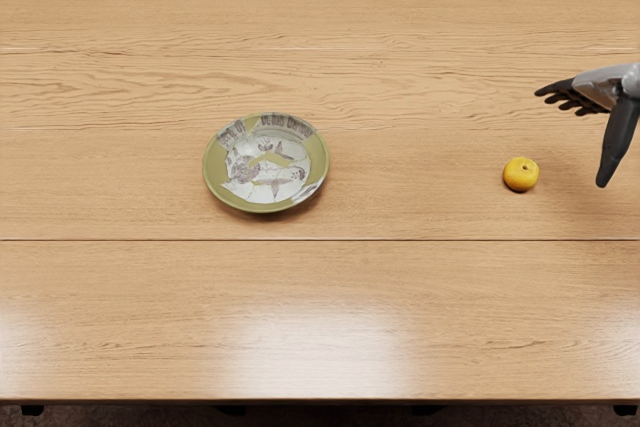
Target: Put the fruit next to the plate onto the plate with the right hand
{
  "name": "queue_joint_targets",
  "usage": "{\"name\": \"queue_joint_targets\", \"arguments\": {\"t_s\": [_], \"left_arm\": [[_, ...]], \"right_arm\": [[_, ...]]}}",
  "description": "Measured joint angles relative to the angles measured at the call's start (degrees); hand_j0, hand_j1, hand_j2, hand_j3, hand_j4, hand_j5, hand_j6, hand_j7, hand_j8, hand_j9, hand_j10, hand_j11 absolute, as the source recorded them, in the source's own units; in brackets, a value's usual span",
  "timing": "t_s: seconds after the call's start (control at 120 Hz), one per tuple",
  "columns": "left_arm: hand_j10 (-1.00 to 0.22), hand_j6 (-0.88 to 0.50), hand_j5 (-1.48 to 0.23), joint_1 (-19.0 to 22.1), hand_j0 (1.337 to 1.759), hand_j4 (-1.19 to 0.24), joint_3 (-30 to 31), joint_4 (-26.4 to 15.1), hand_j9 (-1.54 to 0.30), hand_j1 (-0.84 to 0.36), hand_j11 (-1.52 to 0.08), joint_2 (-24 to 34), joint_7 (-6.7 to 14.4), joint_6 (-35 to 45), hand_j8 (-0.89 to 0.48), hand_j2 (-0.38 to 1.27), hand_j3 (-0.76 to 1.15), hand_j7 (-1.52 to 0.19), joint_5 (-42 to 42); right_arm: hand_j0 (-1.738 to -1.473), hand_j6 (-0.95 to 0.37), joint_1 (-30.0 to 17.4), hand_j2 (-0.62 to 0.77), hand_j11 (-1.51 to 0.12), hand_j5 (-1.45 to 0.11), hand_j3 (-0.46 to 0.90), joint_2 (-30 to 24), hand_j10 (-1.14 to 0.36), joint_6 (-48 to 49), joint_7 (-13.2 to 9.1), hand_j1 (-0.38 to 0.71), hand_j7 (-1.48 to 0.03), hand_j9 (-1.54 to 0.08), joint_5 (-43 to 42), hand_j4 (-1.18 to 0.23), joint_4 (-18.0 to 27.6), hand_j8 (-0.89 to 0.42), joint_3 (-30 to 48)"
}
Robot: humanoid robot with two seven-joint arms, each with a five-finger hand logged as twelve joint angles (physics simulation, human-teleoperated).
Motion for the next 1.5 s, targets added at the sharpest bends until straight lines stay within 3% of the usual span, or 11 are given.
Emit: {"name": "queue_joint_targets", "arguments": {"t_s": [0.183,0.217,0.275,0.333,0.483,0.692,0.917,1.258,1.5], "left_arm": [[-0.02,-0.02,-0.03,0.0,1.658,-0.02,0.0,0.0,-0.03,0.32,-0.03,0.0,0.0,0.0,-0.02,0.00,0.00,-0.03,0.0],[-0.02,-0.02,-0.03,0.0,1.658,-0.02,0.0,0.0,-0.03,0.32,-0.03,0.0,0.0,0.0,-0.02,0.00,0.00,-0.03,0.0],[-0.02,-0.02,-0.03,0.0,1.658,-0.02,0.0,0.0,-0.03,0.32,-0.03,0.0,0.0,0.0,-0.02,0.00,0.00,-0.03,0.0],[-0.02,-0.02,-0.03,0.0,1.658,-0.02,0.0,0.0,-0.03,0.32,-0.03,0.0,0.0,0.0,-0.02,0.00,0.00,-0.03,0.0],[-0.02,-0.02,-0.03,0.0,1.658,-0.02,0.0,0.0,-0.03,0.32,-0.03,0.0,0.0,0.0,-0.02,0.00,0.00,-0.03,0.0],[-0.02,-0.02,-0.03,0.0,1.658,-0.02,0.0,0.0,-0.03,0.32,-0.03,0.0,0.0,0.0,-0.02,0.00,0.00,-0.03,0.0],[-0.02,-0.02,-0.03,0.0,1.658,-0.02,0.0,0.0,-0.03,0.32,-0.03,0.0,0.0,0.0,-0.02,0.00,0.00,-0.03,0.0],[-0.02,-0.02,-0.03,0.0,1.658,-0.02,0.0,0.0,-0.03,0.32,-0.03,0.0,0.0,0.0,-0.02,0.00,0.00,-0.03,0.0],[-0.02,-0.02,-0.03,0.0,1.658,-0.02,0.0,0.0,-0.03,0.32,-0.03,0.0,0.0,0.0,-0.02,0.00,0.00,-0.03,0.0]], "right_arm": [[-1.658,-0.01,0.2,0.00,0.00,0.00,0.00,0.8,0.00,0.0,-0.3,-0.35,0.00,0.00,-0.3,-0.01,0.5,-0.01,0.0],[-1.658,-0.01,0.7,0.00,0.00,0.00,0.00,1.7,0.00,0.0,-1.7,-0.35,0.00,0.00,-0.3,-0.01,0.6,-0.01,0.0],[-1.658,-0.01,1.6,0.00,0.00,0.00,0.00,3.3,0.00,0.0,-6.5,-0.35,0.00,0.00,-0.2,-0.01,0.8,-0.01,0.2],[-1.658,-0.01,2.0,0.00,0.00,0.00,0.00,4.5,0.00,0.0,-9.6,-0.35,0.00,0.00,0.1,0.00,1.3,-0.01,0.5],[-1.658,-0.01,2.1,0.00,0.00,0.00,0.00,6.2,0.00,0.0,-12.8,-0.35,0.00,0.00,-0.1,0.00,4.3,0.00,0.8],[-1.658,-0.01,1.2,0.00,0.00,0.00,0.00,8.2,0.00,-6.3,-13.7,-0.35,0.00,0.00,-3.6,0.00,9.1,0.00,0.4],[-1.658,-0.01,-2.6,0.00,0.00,0.00,0.00,11.0,0.00,-18.2,-13.8,-0.35,0.00,0.00,-11.9,0.00,10.3,0.00,0.2],[-1.658,-0.01,-8.5,0.00,0.00,0.00,0.00,13.7,0.00,-25.9,-13.8,-0.35,0.00,0.00,-19.0,0.00,10.7,0.00,0.2],[-1.658,-0.01,-11.1,0.00,0.00,0.00,0.00,11.8,0.00,-27.9,-13.8,-0.35,0.00,0.00,-20.7,0.00,14.1,-0.01,0.7]]}}
